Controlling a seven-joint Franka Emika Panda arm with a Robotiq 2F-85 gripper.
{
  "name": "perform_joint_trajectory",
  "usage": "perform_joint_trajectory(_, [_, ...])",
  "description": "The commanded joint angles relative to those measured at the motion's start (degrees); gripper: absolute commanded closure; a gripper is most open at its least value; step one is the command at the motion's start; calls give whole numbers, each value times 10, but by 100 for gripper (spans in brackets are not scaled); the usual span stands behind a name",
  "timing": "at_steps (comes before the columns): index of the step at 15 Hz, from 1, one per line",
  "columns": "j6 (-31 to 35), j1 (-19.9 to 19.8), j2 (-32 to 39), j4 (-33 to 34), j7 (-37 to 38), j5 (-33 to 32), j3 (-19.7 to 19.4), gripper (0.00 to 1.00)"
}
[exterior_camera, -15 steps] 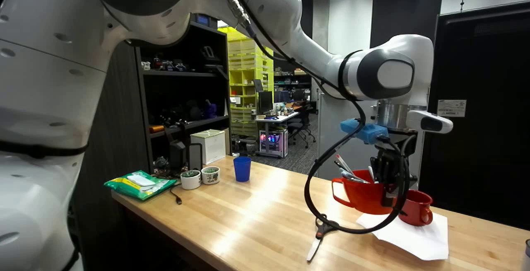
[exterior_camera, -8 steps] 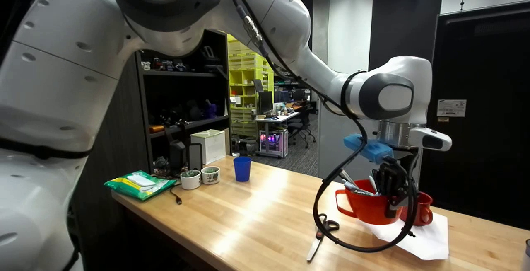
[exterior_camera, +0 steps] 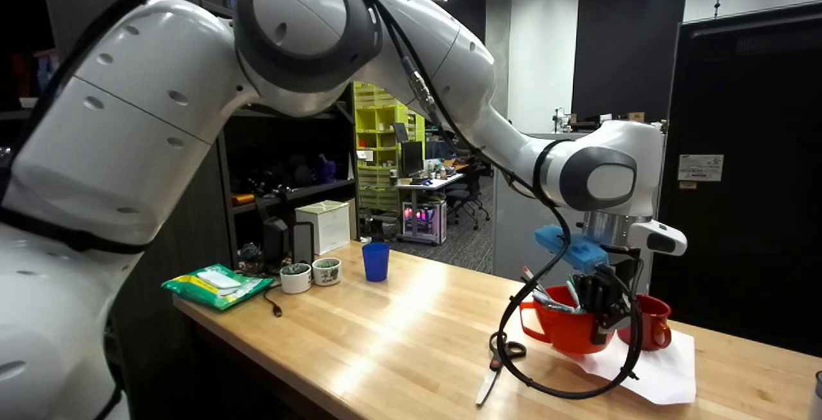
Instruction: Move the cup and place it on the plate
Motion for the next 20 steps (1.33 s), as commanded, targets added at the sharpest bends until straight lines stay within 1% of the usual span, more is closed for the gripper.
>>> perform_joint_trajectory(1, [-12,-25,37,42,-16,24,11,98])
perform_joint_trajectory(4, [-18,-36,60,62,-19,33,16,98])
perform_joint_trajectory(8, [-22,-40,76,84,-18,31,20,98])
perform_joint_trajectory(9, [-24,-39,79,88,-18,31,22,69])
perform_joint_trajectory(10, [-25,-39,79,91,-17,30,22,68])
perform_joint_trajectory(11, [-26,-37,78,92,-18,29,24,64])
perform_joint_trajectory(12, [-28,-36,77,93,-17,29,25,56])
perform_joint_trajectory(14, [-30,-30,70,91,-17,24,27,45])
perform_joint_trajectory(15, [-29,-27,68,93,-18,22,28,37])
perform_joint_trajectory(20, [-32,4,32,82,-25,-9,25,2])
